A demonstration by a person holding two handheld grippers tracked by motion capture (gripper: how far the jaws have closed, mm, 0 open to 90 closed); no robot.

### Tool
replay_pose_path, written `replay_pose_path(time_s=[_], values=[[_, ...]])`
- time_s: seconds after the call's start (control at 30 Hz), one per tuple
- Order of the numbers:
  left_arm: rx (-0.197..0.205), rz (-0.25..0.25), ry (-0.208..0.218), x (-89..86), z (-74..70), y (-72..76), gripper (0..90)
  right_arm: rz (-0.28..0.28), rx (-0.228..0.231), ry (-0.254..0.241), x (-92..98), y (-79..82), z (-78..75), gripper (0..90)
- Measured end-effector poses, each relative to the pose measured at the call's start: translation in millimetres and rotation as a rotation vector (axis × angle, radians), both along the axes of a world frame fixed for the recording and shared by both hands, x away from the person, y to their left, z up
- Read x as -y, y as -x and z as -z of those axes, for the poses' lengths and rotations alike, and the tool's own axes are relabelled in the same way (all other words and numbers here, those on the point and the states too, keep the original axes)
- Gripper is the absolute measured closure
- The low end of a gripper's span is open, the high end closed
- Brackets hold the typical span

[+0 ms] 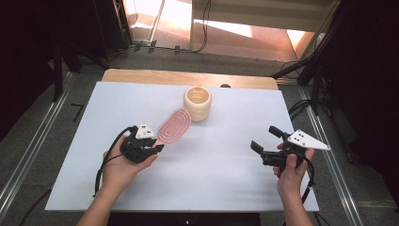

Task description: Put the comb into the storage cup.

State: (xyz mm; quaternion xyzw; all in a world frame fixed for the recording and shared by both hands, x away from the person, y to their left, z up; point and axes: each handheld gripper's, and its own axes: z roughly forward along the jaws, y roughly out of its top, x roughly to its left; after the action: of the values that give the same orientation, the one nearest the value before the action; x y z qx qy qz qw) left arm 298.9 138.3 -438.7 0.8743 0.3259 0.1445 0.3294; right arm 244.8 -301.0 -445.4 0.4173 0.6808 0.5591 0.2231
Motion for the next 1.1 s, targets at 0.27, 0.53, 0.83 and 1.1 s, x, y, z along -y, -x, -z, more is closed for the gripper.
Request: replay_pose_path(time_s=[0.27, 0.53, 0.83, 1.1], values=[[0.014, 0.006, 0.036, 7.7, -2.7, -1.9, 70.8, -0.036, -0.004, -0.016, -13.8, -16.9, -15.0, 1.1], [0.033, 0.01, 0.076, 14.3, -9.2, -4.3, 70.8, -0.045, -0.003, -0.035, -22.9, -29.2, -25.5, 1.1], [0.042, 0.01, 0.107, 21.6, -12.4, -7.3, 70.8, -0.075, 0.002, -0.046, -41.8, -39.2, -35.5, 1.1], [0.046, 0.015, 0.163, 24.9, -11.4, -10.7, 70.8, -0.108, -0.008, -0.035, -58.9, -46.7, -42.1, 1.1]])
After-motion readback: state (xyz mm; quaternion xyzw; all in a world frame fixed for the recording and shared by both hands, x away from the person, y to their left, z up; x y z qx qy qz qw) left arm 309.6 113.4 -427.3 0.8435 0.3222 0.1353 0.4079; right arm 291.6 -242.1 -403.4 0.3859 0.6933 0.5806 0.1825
